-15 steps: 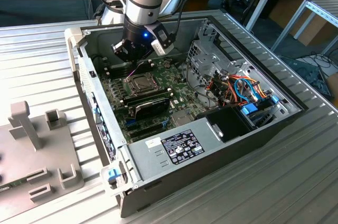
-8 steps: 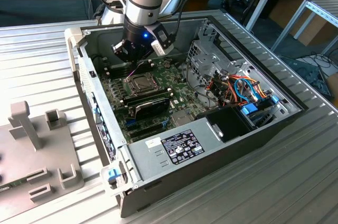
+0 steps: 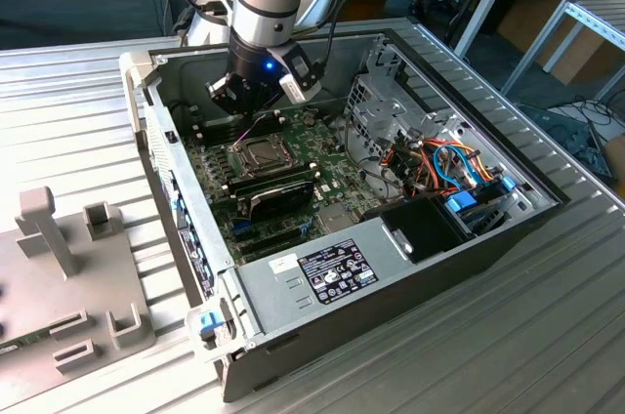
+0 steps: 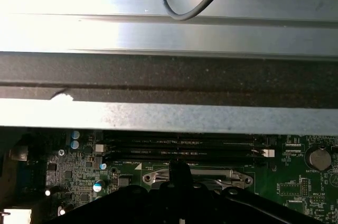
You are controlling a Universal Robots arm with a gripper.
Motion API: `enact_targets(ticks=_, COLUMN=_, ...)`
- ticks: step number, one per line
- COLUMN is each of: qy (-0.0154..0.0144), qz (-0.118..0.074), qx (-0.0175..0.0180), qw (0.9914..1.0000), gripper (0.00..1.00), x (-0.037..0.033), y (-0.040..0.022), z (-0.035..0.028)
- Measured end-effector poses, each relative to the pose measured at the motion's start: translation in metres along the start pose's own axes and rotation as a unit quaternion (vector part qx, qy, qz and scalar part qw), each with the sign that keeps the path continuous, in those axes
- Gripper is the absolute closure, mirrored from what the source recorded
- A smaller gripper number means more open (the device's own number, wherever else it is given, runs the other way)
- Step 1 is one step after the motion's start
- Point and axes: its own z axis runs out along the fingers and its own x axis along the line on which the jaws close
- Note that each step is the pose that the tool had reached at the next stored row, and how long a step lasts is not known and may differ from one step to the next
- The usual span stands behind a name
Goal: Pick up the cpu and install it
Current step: 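Install the first cpu locking lever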
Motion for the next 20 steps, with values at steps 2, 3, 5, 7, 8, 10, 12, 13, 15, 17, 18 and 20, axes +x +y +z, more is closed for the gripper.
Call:
enact_targets(ticks=2, qy=0.0, qz=0.0, qx=0.0, qw=1.0, gripper=0.89, x=0.0, y=0.0, z=0.0)
enact_targets(ticks=3, qy=0.0001, qz=-0.001, qx=0.0, qw=1.0, gripper=0.89, x=0.0, y=0.0, z=0.0)
enact_targets(ticks=5, qy=0.0009, qz=-0.008, qx=0.0001, qw=0.99997, gripper=0.89, x=0.0, y=-0.0001, z=-0.0001)
enact_targets(ticks=7, qy=0.0022, qz=-0.019, qx=0.0001, qw=0.99983, gripper=0.89, x=-0.0003, y=-0.0001, z=0.0)
enact_targets(ticks=8, qy=0.0029, qz=-0.024, qx=0.0002, qw=0.9997, gripper=0.89, x=-0.0005, y=-0.0001, z=0.0001)
enact_targets(ticks=10, qy=0.0053, qz=-0.046, qx=-0.0009, qw=0.99892, gripper=0.89, x=-0.0007, y=0.0, z=0.0002)
enact_targets(ticks=12, qy=0.0053, qz=-0.053, qx=-0.0014, qw=0.99856, gripper=0.89, x=-0.0007, y=0.0, z=0.0003)
enact_targets(ticks=13, qy=0.0049, qz=-0.057, qx=-0.0015, qw=0.99834, gripper=0.89, x=-0.0007, y=-0.0001, z=0.0003)
enact_targets(ticks=15, qy=0.0047, qz=-0.064, qx=-0.0013, qw=0.99795, gripper=0.89, x=-0.0007, y=-0.0002, z=0.0007)
enact_targets(ticks=17, qy=0.0047, qz=-0.064, qx=-0.0014, qw=0.99795, gripper=0.89, x=-0.0007, y=-0.0003, z=0.0026)
enact_targets(ticks=18, qy=0.0048, qz=-0.064, qx=-0.0014, qw=0.99795, gripper=0.89, x=-0.0007, y=-0.0004, z=0.0031)
enact_targets(ticks=20, qy=0.0048, qz=-0.064, qx=-0.0013, qw=0.99795, gripper=0.89, x=-0.0007, y=-0.0005, z=0.0032)
